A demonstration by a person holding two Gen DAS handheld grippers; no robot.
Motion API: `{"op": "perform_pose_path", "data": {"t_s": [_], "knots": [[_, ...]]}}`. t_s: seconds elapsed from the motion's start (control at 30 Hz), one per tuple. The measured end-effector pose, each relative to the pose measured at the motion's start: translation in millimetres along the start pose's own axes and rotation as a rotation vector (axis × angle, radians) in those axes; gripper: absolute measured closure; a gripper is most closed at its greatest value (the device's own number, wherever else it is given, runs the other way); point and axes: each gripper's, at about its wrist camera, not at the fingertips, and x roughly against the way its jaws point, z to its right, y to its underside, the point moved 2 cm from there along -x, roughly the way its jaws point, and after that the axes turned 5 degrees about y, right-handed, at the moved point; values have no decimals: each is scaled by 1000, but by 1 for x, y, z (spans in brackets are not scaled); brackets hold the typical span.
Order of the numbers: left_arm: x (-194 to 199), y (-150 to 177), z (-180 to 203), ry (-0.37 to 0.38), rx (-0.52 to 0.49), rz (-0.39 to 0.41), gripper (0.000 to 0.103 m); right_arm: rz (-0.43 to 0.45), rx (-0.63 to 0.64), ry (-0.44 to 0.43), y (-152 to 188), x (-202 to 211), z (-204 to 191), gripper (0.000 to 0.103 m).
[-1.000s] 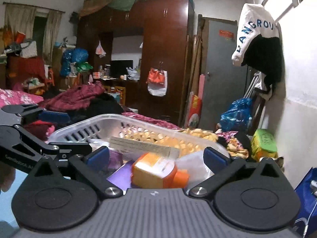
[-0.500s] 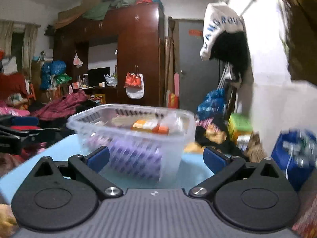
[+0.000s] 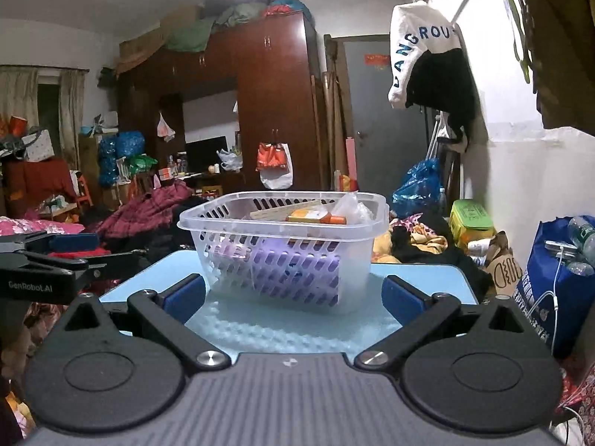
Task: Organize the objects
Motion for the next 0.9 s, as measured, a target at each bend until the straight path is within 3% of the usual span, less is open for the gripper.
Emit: {"op": "perform_pose_path", "data": {"t_s": [0.9], "knots": [[-2,3,8,15,7,-10,1,-9,-15,12,13,5,0,0]]}}
